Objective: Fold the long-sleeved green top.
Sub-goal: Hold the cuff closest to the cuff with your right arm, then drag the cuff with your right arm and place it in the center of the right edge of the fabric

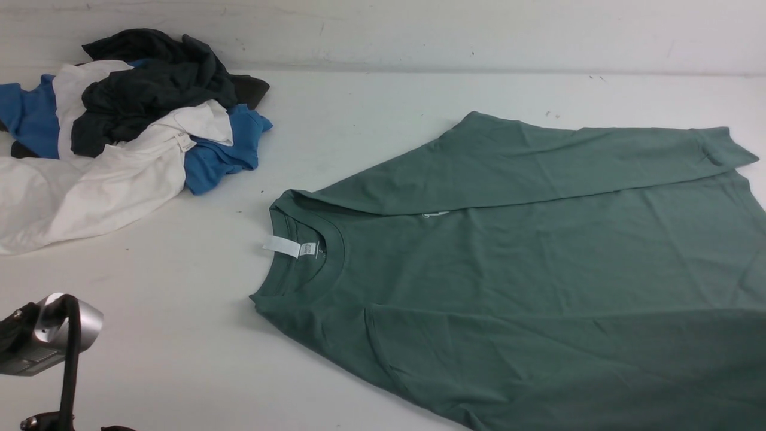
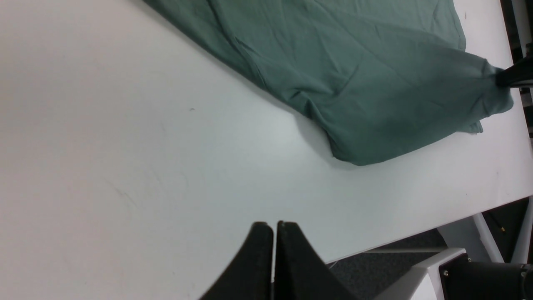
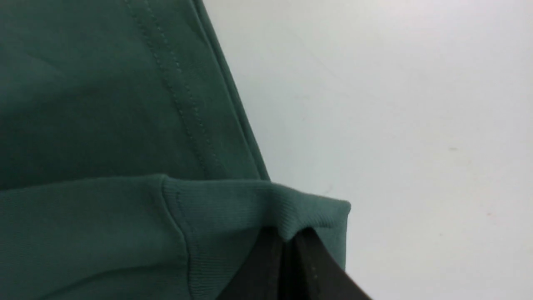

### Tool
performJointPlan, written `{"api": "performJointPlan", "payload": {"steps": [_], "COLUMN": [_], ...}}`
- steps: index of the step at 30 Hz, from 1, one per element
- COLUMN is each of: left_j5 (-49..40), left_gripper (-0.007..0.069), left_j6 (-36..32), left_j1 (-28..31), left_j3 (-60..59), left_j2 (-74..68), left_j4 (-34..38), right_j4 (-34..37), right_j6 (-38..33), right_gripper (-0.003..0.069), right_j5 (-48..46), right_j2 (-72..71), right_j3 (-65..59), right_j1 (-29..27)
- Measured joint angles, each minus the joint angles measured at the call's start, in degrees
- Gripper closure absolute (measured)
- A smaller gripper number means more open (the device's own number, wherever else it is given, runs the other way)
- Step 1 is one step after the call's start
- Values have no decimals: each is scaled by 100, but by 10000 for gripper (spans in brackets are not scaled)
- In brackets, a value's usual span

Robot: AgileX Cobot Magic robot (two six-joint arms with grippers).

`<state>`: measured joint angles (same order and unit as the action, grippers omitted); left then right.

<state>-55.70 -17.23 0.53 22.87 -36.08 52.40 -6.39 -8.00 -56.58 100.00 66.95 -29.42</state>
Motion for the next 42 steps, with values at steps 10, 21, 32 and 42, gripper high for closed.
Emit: {"api": "performJointPlan", "payload": {"steps": [10, 21, 32, 42], "left_j5": [132, 846, 1348, 1502], "left_gripper": [625, 625, 625, 597], "left_j6": [0, 0, 0, 0], "left_j1": [0, 0, 0, 0], "left_j3": [5, 11, 11, 968], "left_j2": [0, 0, 0, -168], "left_j4": [0, 19, 39, 27], "right_j4": [204, 318, 505, 38], "right_j6": [-156, 204, 871, 1071], "right_gripper": [652, 652, 503, 264], "right_j5": [-61, 492, 393, -911], "right_j2": [-593, 499, 2267, 2387], "right_j3": [768, 2974, 3823, 4526], "right_j1": [971, 1692, 1692, 1692]}}
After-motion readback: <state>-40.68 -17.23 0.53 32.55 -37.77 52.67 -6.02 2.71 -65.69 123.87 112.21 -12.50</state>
